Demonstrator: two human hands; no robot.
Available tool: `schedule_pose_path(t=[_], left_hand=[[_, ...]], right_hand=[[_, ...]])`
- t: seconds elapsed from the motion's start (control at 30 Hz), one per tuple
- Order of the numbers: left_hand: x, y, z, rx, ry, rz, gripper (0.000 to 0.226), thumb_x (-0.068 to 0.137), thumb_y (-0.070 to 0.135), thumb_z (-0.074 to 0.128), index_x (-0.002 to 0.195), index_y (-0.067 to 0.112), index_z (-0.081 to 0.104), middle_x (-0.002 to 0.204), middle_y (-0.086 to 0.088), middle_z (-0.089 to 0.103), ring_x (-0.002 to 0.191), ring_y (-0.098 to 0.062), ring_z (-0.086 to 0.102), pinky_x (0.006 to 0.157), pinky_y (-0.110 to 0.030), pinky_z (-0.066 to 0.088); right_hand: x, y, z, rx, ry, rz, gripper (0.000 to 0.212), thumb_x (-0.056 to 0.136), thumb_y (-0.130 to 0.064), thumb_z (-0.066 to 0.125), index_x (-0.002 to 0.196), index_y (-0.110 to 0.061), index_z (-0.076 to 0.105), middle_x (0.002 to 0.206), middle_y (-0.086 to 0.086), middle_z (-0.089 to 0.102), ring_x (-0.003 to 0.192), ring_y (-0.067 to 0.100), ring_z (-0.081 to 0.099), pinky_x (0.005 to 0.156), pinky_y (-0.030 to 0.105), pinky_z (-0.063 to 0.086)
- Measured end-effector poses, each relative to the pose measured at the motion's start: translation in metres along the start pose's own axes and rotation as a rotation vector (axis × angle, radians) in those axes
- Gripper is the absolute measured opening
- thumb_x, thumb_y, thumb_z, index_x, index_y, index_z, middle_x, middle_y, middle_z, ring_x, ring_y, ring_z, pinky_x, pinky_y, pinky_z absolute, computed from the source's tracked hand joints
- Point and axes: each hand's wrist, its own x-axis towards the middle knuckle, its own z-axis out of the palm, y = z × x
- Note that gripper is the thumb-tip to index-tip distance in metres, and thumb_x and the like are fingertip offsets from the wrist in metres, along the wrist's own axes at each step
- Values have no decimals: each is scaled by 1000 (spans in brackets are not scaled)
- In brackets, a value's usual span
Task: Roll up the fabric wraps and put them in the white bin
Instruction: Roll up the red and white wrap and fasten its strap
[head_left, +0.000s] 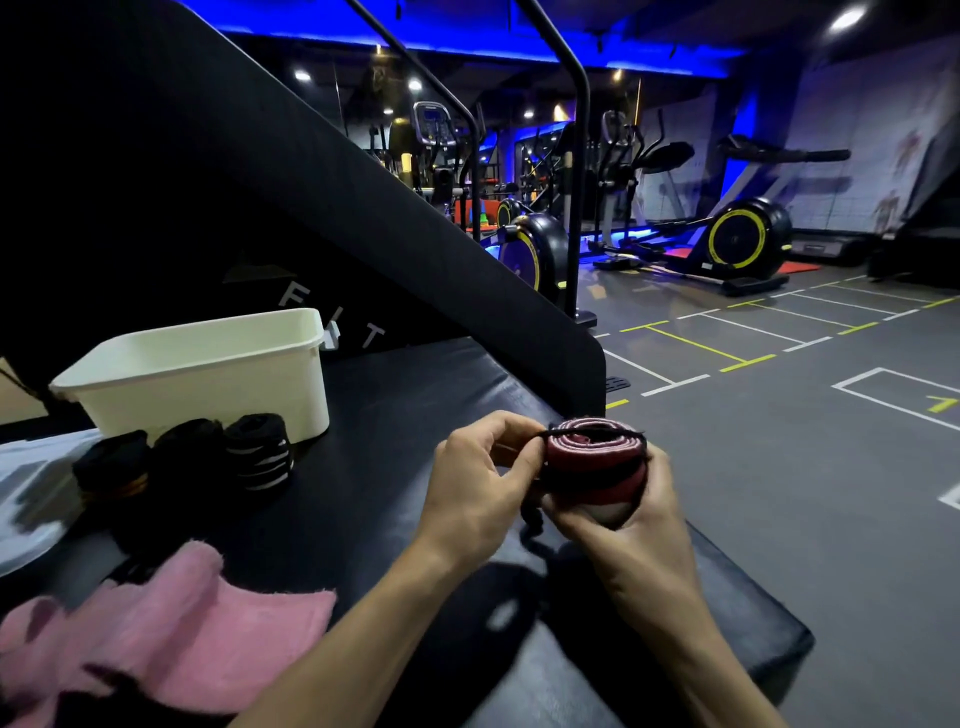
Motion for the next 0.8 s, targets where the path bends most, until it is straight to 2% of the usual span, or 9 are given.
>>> schedule_pose_path(t=[0.07, 0.13, 0.23, 0.4, 0.47, 0.57, 0.63, 0.7, 0.8], left_hand=[[3, 0, -5, -13, 24, -51, 9, 95, 9, 70, 91, 14, 76, 83, -5, 77, 79, -25, 76, 68, -42, 65], [6, 1, -10, -76, 9, -128, 8, 96, 6, 69, 92, 8, 76, 82, -11, 76, 70, -23, 75, 61, -35, 63], [11, 3, -18, -213, -86, -249, 8, 95, 7, 70, 93, 3, 76, 78, -15, 72, 62, -17, 66, 56, -31, 59], [13, 2, -29, -323, -243, -343, 12, 97, 12, 67, 94, 5, 77, 76, -9, 69, 64, -14, 62, 57, -30, 58], [12, 1, -26, -307, -221, -328, 13, 98, 12, 66, 96, 2, 75, 76, -7, 69, 64, -12, 61, 56, -28, 57], [10, 1, -18, -286, -161, -287, 14, 100, 14, 64, 97, 4, 74, 78, -7, 69, 66, -11, 61, 57, -25, 56], [10, 2, -13, -272, -109, -258, 15, 100, 14, 64, 98, 4, 74, 81, -11, 69, 68, -14, 60, 59, -27, 56], [10, 1, -9, -276, -51, -245, 17, 100, 15, 64, 99, 0, 73, 84, -17, 70, 70, -20, 60, 59, -29, 55], [5, 3, -2, -304, -21, -234, 16, 100, 12, 64, 97, -2, 71, 81, -19, 68, 68, -25, 58, 53, -30, 51]], right_hand=[[0, 5, 2, -32, -21, -13, 72, 67, 13, 85, 121, -20, 52, 98, -1, 72, 82, 3, 73, 66, 15, 55], [1, 11, 4, -17, -73, -9, 74, 65, 4, 89, 122, -26, 53, 104, 4, 74, 90, 18, 76, 75, 30, 61], [1, 9, 3, 36, -139, -1, 71, 63, -7, 88, 122, -24, 53, 105, 13, 74, 90, 34, 75, 78, 44, 62], [3, 5, -8, 52, -251, 1, 67, 71, 6, 86, 127, -13, 54, 114, 11, 72, 98, 26, 74, 82, 31, 58], [3, 7, -8, 27, -260, 7, 70, 71, -2, 89, 129, -17, 53, 119, 10, 70, 107, 26, 71, 88, 33, 57], [7, 8, -8, -29, -184, -1, 84, 64, -30, 94, 136, -28, 52, 134, 6, 59, 122, 22, 64, 103, 47, 51], [8, 10, -8, -4, -173, 0, 97, 62, -35, 96, 146, -25, 46, 140, 7, 58, 127, 24, 61, 108, 54, 47], [7, 11, -3, 9, -141, 12, 109, 63, -35, 95, 154, -19, 36, 138, 3, 63, 126, 20, 62, 110, 53, 45], [1, 11, 7, -25, -55, -15, 121, 60, -37, 92, 159, -26, 24, 133, -9, 65, 123, 10, 63, 108, 45, 47]])
